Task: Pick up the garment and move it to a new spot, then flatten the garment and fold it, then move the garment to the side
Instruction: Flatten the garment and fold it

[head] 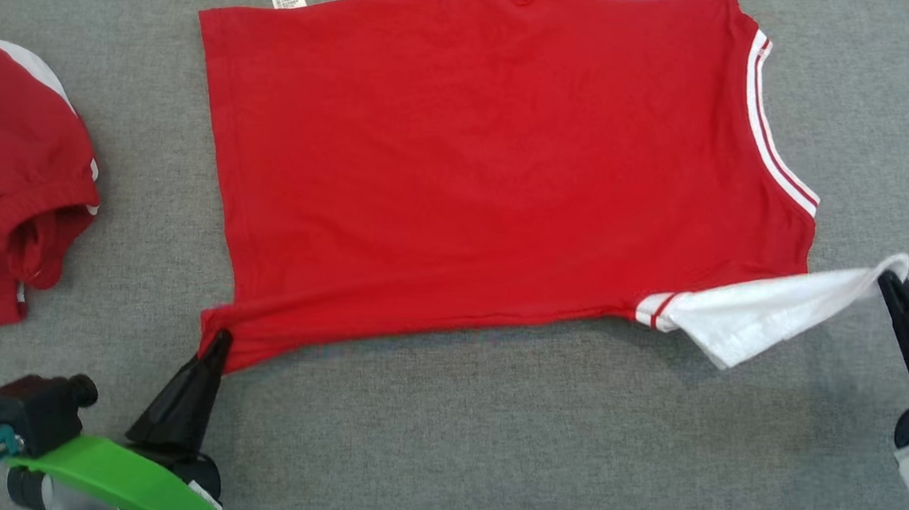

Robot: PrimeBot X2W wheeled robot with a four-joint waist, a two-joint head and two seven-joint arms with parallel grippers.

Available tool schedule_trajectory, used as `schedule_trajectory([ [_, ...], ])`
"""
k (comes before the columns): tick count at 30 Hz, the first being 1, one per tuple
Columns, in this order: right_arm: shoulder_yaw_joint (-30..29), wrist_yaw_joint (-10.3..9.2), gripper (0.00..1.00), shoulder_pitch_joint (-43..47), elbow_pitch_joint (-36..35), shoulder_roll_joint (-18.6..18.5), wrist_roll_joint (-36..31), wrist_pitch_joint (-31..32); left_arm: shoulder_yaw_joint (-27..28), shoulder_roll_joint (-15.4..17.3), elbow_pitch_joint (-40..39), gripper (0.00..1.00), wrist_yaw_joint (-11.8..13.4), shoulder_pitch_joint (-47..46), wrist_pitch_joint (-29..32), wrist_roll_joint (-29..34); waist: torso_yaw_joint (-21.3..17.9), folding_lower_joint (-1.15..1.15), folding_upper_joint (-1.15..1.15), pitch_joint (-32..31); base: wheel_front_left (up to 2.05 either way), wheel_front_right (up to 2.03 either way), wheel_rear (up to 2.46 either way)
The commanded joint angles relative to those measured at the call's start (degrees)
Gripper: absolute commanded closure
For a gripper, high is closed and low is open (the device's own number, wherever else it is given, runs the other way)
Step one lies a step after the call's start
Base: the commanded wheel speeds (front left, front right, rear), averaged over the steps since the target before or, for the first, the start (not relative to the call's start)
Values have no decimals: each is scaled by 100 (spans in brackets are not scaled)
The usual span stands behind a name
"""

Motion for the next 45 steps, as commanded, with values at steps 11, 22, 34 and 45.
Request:
schedule_trajectory([
  [11,470,-4,100,-2308,1317,-213,-63,512,2,-13,260,100,248,-1593,1190,-238,431,1,0,394,0,0,0],
  [22,706,-4,100,-3343,2295,-326,-297,417,-306,-448,1362,100,-57,-2783,1572,-101,453,1,0,681,0,0,0],
  [34,1129,-4,100,-3975,2836,-331,-411,475,-365,-613,2344,100,-382,-3658,1582,117,426,1,0,878,0,0,0],
  [45,1445,-4,23,-4358,3316,-267,-769,175,-555,-830,2989,13,-570,-3917,1500,207,464,1,0,880,0,0,0],
])
